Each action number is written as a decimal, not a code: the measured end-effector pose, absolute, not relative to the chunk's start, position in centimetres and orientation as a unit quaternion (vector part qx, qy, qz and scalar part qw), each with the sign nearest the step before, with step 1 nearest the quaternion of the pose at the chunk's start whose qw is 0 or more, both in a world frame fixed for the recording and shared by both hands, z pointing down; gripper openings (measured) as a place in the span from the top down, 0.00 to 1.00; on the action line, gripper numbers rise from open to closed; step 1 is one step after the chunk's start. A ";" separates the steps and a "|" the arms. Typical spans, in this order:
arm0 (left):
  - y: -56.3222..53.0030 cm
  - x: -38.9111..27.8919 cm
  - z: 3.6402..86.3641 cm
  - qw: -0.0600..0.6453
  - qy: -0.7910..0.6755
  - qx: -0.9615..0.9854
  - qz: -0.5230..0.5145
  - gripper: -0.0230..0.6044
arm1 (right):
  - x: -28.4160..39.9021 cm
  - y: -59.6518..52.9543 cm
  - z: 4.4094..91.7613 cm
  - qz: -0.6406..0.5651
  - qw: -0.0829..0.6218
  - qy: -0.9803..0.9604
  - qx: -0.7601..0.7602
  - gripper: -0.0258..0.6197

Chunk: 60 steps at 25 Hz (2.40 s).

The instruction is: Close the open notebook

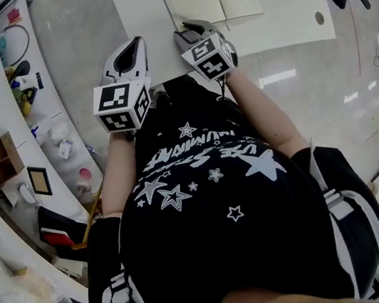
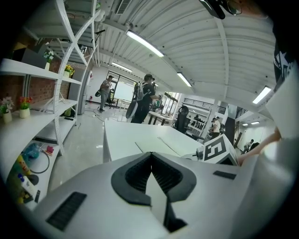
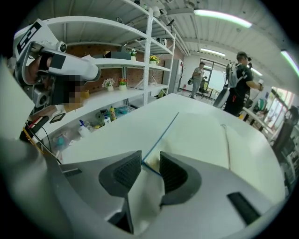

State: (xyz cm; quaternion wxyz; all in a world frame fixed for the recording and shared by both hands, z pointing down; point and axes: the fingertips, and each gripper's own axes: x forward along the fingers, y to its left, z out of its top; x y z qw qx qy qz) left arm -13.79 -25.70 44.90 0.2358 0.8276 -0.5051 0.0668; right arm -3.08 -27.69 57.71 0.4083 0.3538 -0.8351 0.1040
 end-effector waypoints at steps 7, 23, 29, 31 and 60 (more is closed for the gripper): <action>-25.3 -13.6 44.7 0.231 -0.502 0.831 0.068 0.94 | -3.3 -27.8 57.5 0.082 0.412 -0.834 0.359 0.87; -22.3 -14.2 42.3 0.209 -0.489 0.846 0.044 0.94 | -2.8 -27.8 54.1 0.121 0.366 -0.826 0.411 0.93; -21.7 -13.2 41.9 0.204 -0.471 0.857 0.047 0.94 | -1.6 -28.2 50.9 0.117 0.329 -0.826 0.442 0.93; -21.6 -12.5 41.7 0.202 -0.466 0.860 0.049 0.94 | -0.8 -28.3 49.7 0.116 0.314 -0.827 0.452 0.93; -26.2 3.9 39.2 0.180 -0.534 0.825 0.046 0.94 | 21.1 -33.8 48.1 0.202 0.217 -0.832 0.469 0.92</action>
